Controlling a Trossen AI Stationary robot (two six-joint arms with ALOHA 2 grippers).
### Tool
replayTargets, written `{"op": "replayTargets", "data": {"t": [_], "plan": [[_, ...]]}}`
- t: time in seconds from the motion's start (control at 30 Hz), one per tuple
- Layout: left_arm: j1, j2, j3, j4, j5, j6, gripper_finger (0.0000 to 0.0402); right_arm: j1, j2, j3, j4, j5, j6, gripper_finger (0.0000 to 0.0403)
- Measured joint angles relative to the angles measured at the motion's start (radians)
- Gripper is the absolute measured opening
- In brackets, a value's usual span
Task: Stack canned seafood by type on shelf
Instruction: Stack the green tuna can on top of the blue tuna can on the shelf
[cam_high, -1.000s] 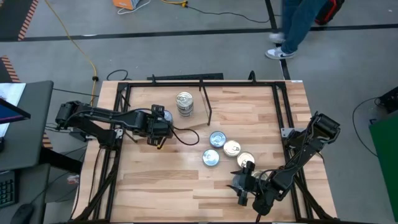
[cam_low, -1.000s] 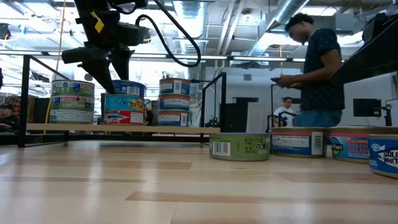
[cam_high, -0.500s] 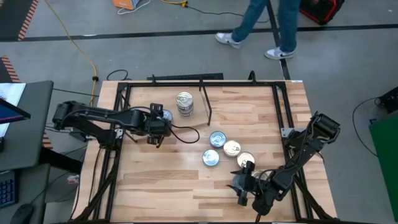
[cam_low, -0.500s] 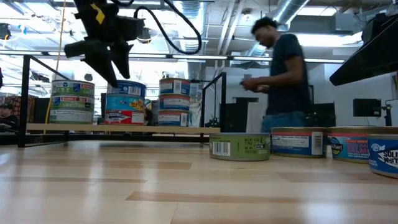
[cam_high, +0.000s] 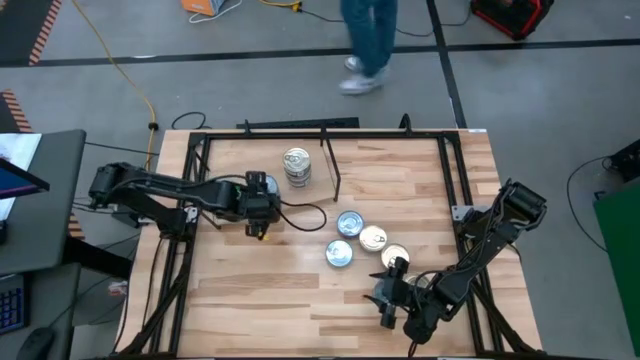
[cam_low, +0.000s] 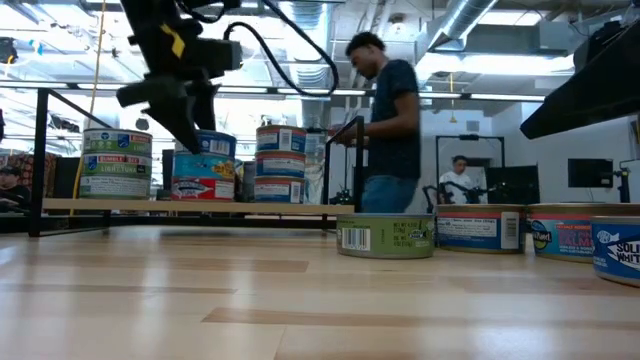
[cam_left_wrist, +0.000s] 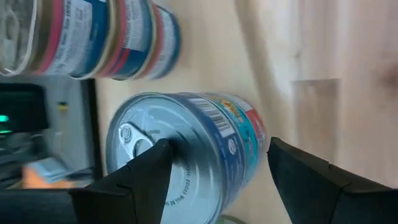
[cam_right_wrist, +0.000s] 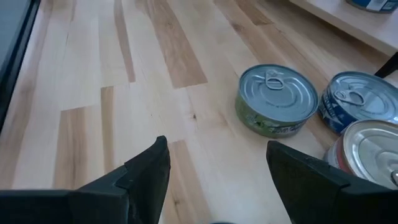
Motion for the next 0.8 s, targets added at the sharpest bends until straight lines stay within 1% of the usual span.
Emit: {"op": "replayTargets", "data": {"t": [0.1, 0.27, 0.53, 0.6, 0.67, 0.8], "plan": [[-0.001, 0.043, -0.001, 0.001, -0.038, 0.025, 0.0252, 0.001, 0.000, 0.000, 0.005, 0.000, 0.000, 0.0291], [0.000, 0.093, -0.002, -0.007, -0.157, 0.067, 0.0252, 0.001, 0.000, 0.000, 0.005, 0.000, -0.001, 0.0291], [-0.002, 0.076, 0.004, -0.056, -0.152, 0.069, 0.0252, 0.002, 0.000, 0.000, 0.000, -0.001, -0.003, 0.0291], [-0.004, 0.051, 0.019, -0.060, -0.130, 0.059, 0.0252, 0.002, 0.000, 0.000, 0.000, -0.001, -0.002, 0.0291], [-0.009, 0.016, 0.039, -0.033, -0.086, 0.053, 0.0252, 0.002, 0.000, 0.000, 0.000, 0.000, 0.000, 0.0291], [-0.039, -0.029, 0.047, 0.048, 0.045, 0.020, 0.0252, 0.001, 0.000, 0.000, 0.000, 0.000, -0.001, 0.0291]]}}
